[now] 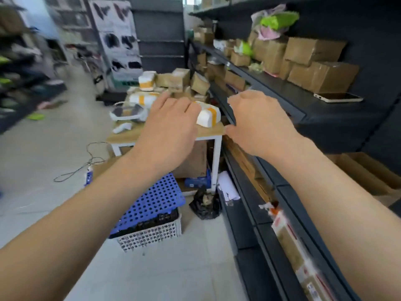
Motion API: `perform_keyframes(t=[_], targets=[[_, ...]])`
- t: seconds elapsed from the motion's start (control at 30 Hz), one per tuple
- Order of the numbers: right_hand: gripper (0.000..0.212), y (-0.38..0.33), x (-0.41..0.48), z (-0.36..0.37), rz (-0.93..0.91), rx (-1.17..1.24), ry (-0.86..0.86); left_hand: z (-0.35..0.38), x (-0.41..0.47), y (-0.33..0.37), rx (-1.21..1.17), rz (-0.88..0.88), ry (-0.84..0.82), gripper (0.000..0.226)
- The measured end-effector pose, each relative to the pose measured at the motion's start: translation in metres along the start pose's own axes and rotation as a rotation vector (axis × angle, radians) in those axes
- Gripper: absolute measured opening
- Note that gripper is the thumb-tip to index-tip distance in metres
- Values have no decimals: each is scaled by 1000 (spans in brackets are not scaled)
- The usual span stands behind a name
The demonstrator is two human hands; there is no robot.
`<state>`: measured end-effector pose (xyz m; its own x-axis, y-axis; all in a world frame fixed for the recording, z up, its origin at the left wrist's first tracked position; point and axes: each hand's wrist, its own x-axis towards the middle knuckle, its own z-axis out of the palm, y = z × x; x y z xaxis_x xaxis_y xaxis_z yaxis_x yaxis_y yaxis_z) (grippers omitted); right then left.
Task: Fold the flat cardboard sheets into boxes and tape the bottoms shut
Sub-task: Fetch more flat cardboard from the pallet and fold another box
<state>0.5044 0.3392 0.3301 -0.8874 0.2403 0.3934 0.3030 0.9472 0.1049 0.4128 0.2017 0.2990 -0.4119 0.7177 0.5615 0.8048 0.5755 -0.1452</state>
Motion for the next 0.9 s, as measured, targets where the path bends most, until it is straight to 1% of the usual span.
perform_keyframes(t=[0.1,0.27,0.43,0.57,0.73,0.83,0.9], targets=[[37,-56,35,-20,-71,62,92,-32,-14,-55,59,-85,85,30],[48,-154,82,-41,-157,171,226,-74,-35,-144,213,-159,137,31],[46,-223,117,-47,-187,274,327,-95,-57,-207,276,-223,182,29],[45,-252,143,-38,-219,316,372,-94,-65,-242,289,-243,208,28],[46,-263,185,-15,-256,344,373,-71,-51,-279,293,-294,248,30],[44,-259,218,15,-245,403,337,-41,-38,-300,298,-316,247,30],[43,-257,240,47,-239,444,266,-12,-31,-310,268,-361,200,29]])
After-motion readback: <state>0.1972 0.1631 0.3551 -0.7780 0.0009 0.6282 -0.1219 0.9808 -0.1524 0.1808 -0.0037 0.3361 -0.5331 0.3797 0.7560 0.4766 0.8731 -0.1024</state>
